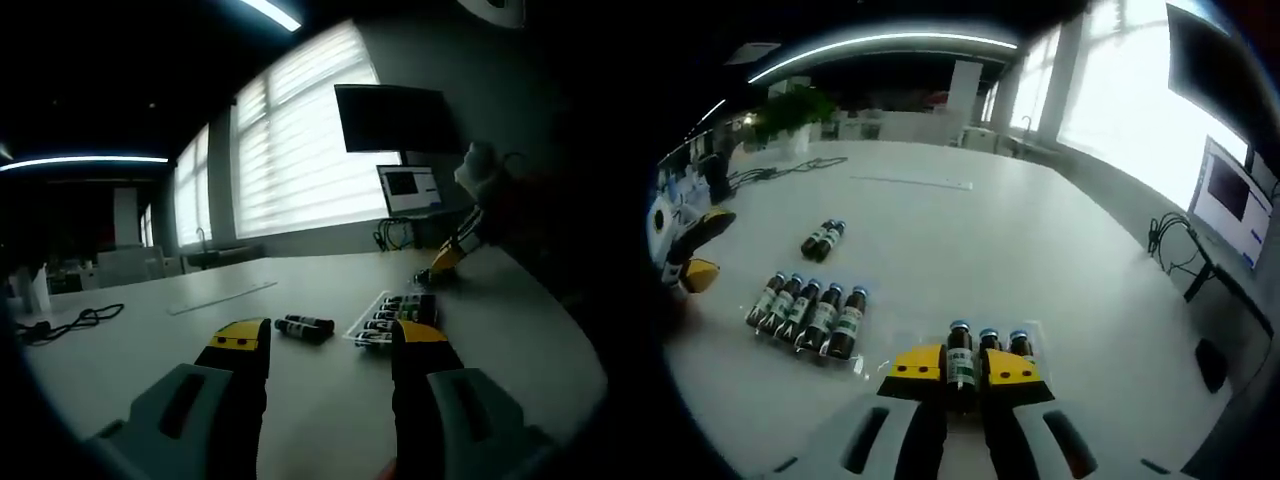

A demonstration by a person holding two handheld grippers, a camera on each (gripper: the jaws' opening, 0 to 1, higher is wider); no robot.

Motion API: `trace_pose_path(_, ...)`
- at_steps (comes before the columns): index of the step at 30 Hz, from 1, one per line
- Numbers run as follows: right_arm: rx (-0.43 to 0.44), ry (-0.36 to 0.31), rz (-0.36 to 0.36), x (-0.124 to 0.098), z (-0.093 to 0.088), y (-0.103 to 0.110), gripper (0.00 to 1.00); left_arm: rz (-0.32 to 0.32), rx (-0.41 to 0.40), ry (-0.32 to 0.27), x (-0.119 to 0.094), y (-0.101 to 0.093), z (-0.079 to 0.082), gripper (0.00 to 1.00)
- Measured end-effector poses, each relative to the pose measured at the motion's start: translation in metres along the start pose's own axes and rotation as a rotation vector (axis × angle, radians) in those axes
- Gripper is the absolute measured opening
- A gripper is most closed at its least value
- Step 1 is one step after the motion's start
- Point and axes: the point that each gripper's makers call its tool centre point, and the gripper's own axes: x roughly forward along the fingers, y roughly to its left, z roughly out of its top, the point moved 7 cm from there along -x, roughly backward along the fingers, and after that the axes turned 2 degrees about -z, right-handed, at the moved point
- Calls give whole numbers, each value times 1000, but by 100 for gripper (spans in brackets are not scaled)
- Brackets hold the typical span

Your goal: Grip medicine bottles put into box

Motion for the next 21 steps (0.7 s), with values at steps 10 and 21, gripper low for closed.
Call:
trace_pose_path(10,17,8,6,1,-2,5,0,1,1,2,0,0,0,41)
trace_pose_path(21,19,17,11,1,-3,7,0,2,0,3,0,1,-1,41)
